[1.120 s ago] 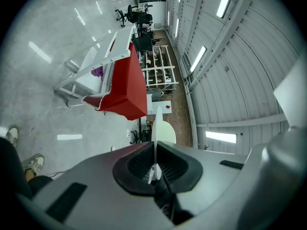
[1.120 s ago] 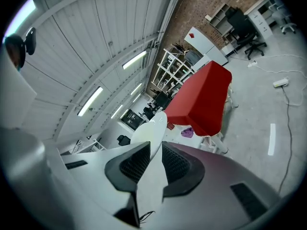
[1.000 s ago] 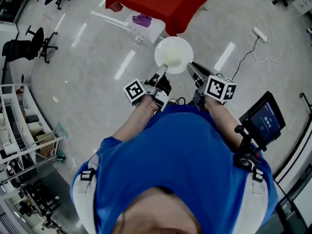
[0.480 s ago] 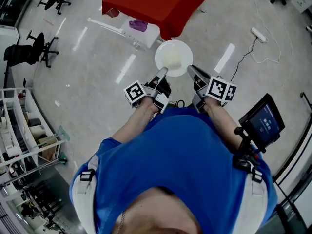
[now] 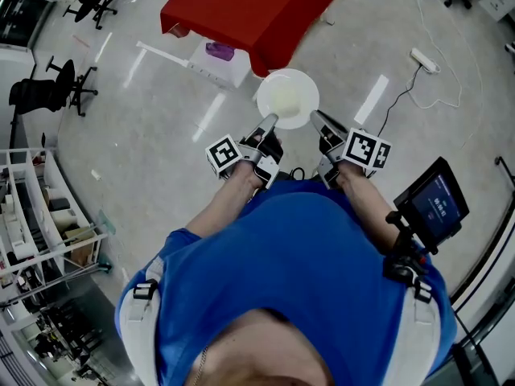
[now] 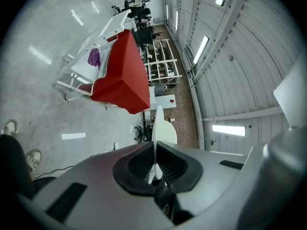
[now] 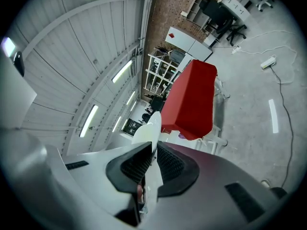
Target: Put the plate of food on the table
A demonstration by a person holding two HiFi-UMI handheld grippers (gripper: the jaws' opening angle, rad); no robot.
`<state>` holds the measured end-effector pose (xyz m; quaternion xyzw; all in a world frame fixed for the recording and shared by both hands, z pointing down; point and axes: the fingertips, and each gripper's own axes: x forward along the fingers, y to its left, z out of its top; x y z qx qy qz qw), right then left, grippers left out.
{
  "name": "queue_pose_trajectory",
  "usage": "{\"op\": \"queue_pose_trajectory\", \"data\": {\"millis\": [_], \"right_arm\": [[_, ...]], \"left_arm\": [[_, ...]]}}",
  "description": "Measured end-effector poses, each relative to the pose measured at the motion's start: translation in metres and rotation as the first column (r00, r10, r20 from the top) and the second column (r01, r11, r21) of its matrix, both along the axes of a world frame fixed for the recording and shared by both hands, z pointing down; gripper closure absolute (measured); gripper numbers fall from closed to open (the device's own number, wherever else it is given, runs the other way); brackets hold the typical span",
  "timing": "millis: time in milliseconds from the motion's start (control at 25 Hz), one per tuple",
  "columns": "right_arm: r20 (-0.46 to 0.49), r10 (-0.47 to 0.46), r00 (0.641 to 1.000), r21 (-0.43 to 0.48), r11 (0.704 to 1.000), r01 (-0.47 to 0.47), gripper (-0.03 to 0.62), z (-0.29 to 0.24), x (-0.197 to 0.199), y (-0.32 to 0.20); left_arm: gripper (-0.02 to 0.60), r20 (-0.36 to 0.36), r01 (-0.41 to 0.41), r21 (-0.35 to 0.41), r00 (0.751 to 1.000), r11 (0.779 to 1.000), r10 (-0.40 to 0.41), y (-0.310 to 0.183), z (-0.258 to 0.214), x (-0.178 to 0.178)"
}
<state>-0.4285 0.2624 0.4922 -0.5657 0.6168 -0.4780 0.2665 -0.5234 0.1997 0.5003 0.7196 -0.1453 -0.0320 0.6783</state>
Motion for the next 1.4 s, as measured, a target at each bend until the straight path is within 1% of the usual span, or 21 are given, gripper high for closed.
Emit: {"op": "queue_pose_trajectory", "data": {"millis": [80,160,240,320,440,520,600,720,840,960,1040,1200,1280,1400], "right_arm": [[0.003,0.005,1.000,0.003,1.000,-0.005,0.557,0.001,0.012,0.004],[0.009,0.009,1.000,0.005,1.000,-0.009,0.559,0.005,0.039,0.013],[0.012,0.011,1.000,0.006,1.000,-0.011,0.559,0.007,0.059,0.021],[0.012,0.015,1.000,0.005,1.000,-0.015,0.559,0.007,0.063,0.021],[0.019,0.033,0.999,0.000,0.999,-0.033,0.560,0.007,0.062,0.021],[0.025,0.048,0.999,0.000,0.999,-0.048,0.560,0.008,0.066,0.021],[0.030,0.065,0.997,0.001,0.998,-0.065,0.560,0.012,0.080,0.016],[0.030,0.102,0.994,-0.004,0.995,-0.102,0.560,0.020,0.103,0.007],[0.027,0.142,0.990,-0.015,0.990,-0.141,0.560,0.017,0.113,0.000],[0.013,0.176,0.984,-0.019,0.984,-0.176,0.560,0.007,0.123,-0.004],[0.003,0.203,0.979,-0.019,0.979,-0.203,0.560,0.004,0.134,-0.011],[-0.007,0.255,0.967,-0.027,0.967,-0.255,0.562,0.019,0.168,-0.043],[-0.012,0.274,0.962,-0.031,0.961,-0.274,0.562,0.019,0.178,-0.051],[-0.020,0.297,0.955,-0.034,0.954,-0.298,0.562,0.008,0.183,-0.056]], "left_arm": [[0.565,0.000,0.002,0.000,1.000,1.000,-0.002,0.003,0.001,0.012],[0.565,0.004,0.003,-0.001,1.000,1.000,-0.003,0.013,0.005,0.038],[0.565,-0.015,-0.002,0.005,1.000,1.000,0.002,0.021,0.003,0.061],[0.565,-0.020,-0.009,0.011,1.000,1.000,0.010,0.021,0.002,0.066],[0.565,-0.005,-0.022,-0.004,1.000,1.000,0.022,0.020,0.005,0.064],[0.565,0.006,-0.037,0.001,0.999,0.999,0.037,0.017,0.006,0.069],[0.565,0.005,-0.055,0.006,0.998,0.998,0.055,0.011,0.010,0.083],[0.565,-0.013,-0.088,-0.005,0.996,0.996,0.088,0.000,0.015,0.111],[0.565,0.001,-0.123,-0.004,0.992,0.992,0.123,-0.011,0.013,0.122],[0.565,-0.013,-0.157,-0.007,0.988,0.988,0.157,-0.018,0.005,0.135],[0.565,-0.022,-0.184,0.006,0.983,0.983,0.184,-0.028,0.002,0.148],[0.565,-0.013,-0.244,0.013,0.970,0.970,0.244,-0.065,0.024,0.184],[0.565,-0.028,-0.264,0.014,0.964,0.964,0.264,-0.074,0.018,0.198],[0.565,-0.030,-0.291,0.023,0.956,0.956,0.292,-0.081,0.006,0.205]]}}
